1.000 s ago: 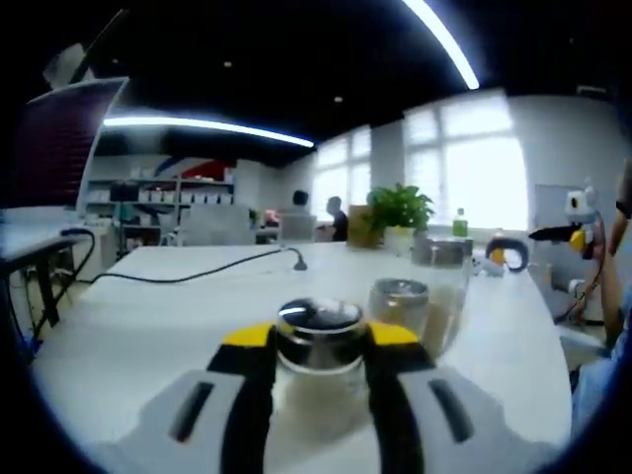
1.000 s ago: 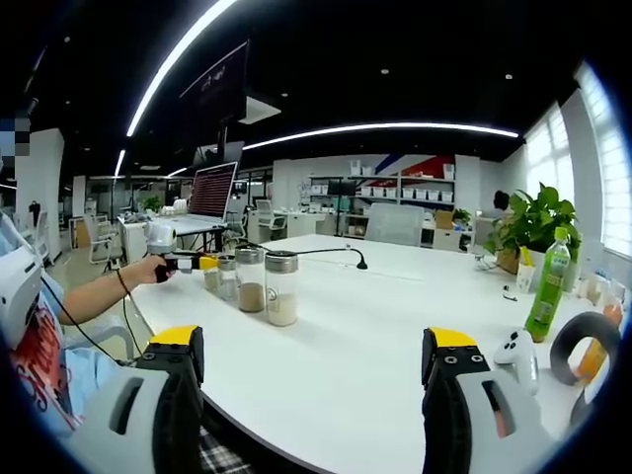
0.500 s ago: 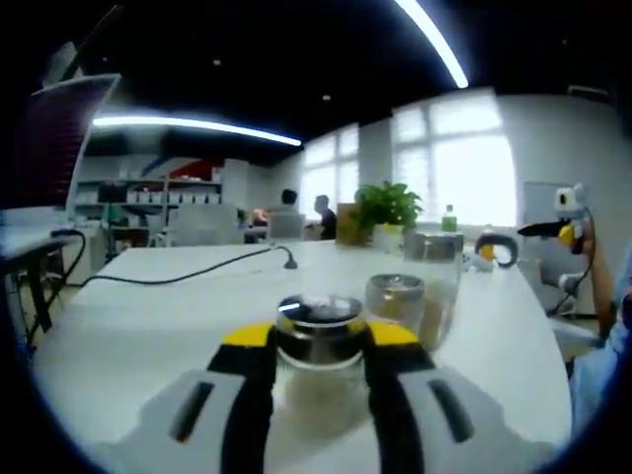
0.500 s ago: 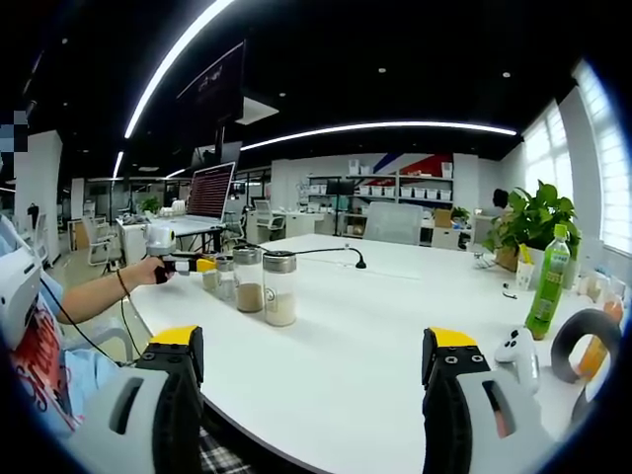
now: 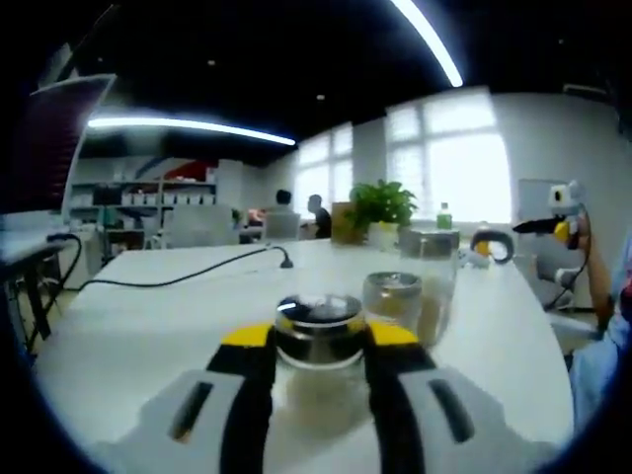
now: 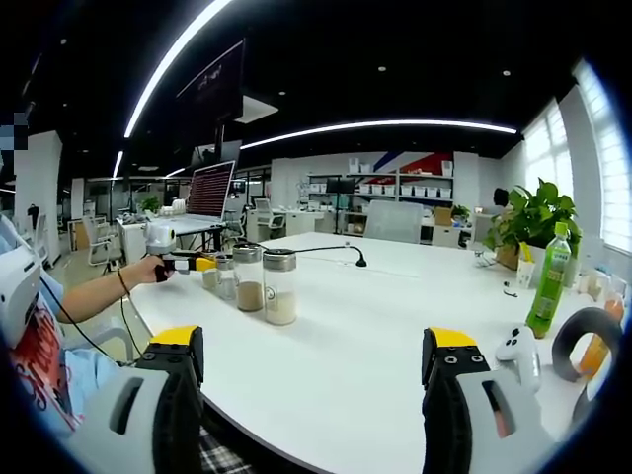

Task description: Rotate the seasoning bottle until the label or dispensing opening points toward the visible target arrow and the bottle remains upright within the marked orientation range

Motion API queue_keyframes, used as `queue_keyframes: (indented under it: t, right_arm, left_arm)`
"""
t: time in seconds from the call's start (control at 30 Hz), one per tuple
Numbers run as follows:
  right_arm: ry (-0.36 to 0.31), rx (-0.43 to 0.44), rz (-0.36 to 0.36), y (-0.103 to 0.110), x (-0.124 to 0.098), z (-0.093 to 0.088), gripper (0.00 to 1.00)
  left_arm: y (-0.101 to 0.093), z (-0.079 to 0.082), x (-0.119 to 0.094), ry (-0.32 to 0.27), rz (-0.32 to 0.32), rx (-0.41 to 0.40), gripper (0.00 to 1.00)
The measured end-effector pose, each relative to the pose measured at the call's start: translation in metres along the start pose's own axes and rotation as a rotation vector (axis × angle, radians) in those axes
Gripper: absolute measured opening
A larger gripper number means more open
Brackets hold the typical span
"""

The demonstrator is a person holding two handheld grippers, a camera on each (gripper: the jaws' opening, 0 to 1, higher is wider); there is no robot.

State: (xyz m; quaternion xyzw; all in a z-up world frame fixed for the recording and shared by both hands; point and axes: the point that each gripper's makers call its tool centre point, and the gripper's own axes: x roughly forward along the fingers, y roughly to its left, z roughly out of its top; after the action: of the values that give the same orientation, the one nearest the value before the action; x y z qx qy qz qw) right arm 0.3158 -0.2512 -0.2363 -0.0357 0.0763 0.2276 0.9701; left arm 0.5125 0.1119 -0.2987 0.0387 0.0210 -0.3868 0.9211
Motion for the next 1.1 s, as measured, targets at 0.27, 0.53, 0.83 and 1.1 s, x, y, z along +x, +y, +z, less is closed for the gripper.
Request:
queue_keyframes:
  t: [0.27,0.53,0.83,1.1]
  right_arm:
    - [0.006,0.000,0.003,0.000,0.001,-0.002,0.94]
    - [0.002,0.013,-0.002,-0.001,0.002,-0.002,0.94]
    - [0.007,-0.001,0.009,0.004,0.006,-0.002,0.94]
    - [0.003,0.027,0.001,0.004,0.011,-0.003,0.95]
  left_arm:
    - [0.001,0.018,-0.013,-0.044,0.061,-0.046,0.73]
    - [-0.012,0.047,-0.048,-0.073,0.117,-0.072,0.88]
    - [-0.034,0.065,-0.079,-0.064,0.152,-0.076,0.94]
    - [-0.050,0.073,-0.099,-0.028,0.218,0.013,1.00]
